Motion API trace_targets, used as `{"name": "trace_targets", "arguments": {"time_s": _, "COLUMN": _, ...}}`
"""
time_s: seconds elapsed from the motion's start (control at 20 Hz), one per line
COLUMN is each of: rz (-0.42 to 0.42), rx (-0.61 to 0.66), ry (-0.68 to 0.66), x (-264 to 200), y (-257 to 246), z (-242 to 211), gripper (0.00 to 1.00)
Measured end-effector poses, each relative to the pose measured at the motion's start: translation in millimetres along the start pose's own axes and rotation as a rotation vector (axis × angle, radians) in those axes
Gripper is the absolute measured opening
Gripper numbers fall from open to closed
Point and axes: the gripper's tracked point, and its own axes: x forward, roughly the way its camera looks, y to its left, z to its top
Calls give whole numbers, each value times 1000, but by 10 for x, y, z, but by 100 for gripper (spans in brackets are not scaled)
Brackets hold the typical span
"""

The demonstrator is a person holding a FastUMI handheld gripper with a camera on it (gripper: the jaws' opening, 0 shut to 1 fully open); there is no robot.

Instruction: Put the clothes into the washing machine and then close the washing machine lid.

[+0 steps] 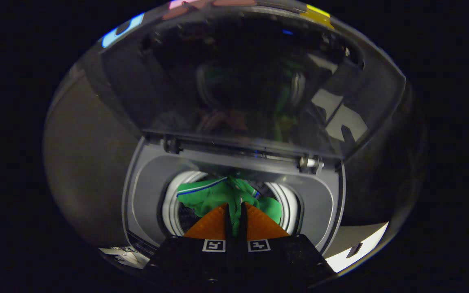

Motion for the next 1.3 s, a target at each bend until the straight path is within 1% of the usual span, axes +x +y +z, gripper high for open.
{"name": "trace_targets", "arguments": {"time_s": 0.05, "rz": 7, "rx": 84, "ry": 33, "x": -5, "y": 51, "z": -89, "gripper": 5}}
{"name": "trace_targets", "arguments": {"time_s": 0.1, "rz": -7, "rx": 139, "ry": 33, "x": 22, "y": 50, "z": -79, "gripper": 5}}
{"name": "trace_targets", "arguments": {"time_s": 0.2, "rz": -38, "rx": 160, "ry": 3, "x": 70, "y": 26, "z": -43, "gripper": 5}}
{"name": "trace_targets", "arguments": {"time_s": 0.25, "rz": -40, "rx": 156, "ry": 11, "x": 89, "y": 41, "z": -83, "gripper": 5}}
{"name": "trace_targets", "arguments": {"time_s": 0.35, "rz": 7, "rx": 164, "ry": 57, "x": 45, "y": 154, "z": -209, "gripper": 5}}
{"name": "trace_targets", "arguments": {"time_s": 0.45, "rz": 18, "rx": 134, "ry": 67, "x": 79, "y": 184, "z": -266, "gripper": 5}}
{"name": "trace_targets", "arguments": {"time_s": 0.55, "rz": -2, "rx": 99, "ry": 59, "x": 113, "y": 122, "z": -274, "gripper": 5}}
{"name": "trace_targets", "arguments": {"time_s": 0.65, "rz": -6, "rx": 110, "ry": 82, "x": 119, "y": 146, "z": -332, "gripper": 5}}
{"name": "trace_targets", "arguments": {"time_s": 0.75, "rz": -38, "rx": 89, "ry": 101, "x": 131, "y": 104, "z": -383, "gripper": 5}}
{"name": "trace_targets", "arguments": {"time_s": 0.9, "rz": -87, "rx": 61, "ry": 92, "x": 151, "y": 25, "z": -389, "gripper": 5}}
{"name": "trace_targets", "arguments": {"time_s": 1.1, "rz": -69, "rx": 141, "ry": 73, "x": 168, "y": 77, "z": -377, "gripper": 6}}
{"name": "trace_targets", "arguments": {"time_s": 1.2, "rz": -71, "rx": 163, "ry": 70, "x": 161, "y": 49, "z": -365, "gripper": 9}}
{"name": "trace_targets", "arguments": {"time_s": 1.25, "rz": -76, "rx": 159, "ry": 69, "x": 145, "y": 25, "z": -368, "gripper": 14}}
{"name": "trace_targets", "arguments": {"time_s": 1.3, "rz": -90, "rx": 145, "ry": 58, "x": 144, "y": -9, "z": -336, "gripper": 15}}
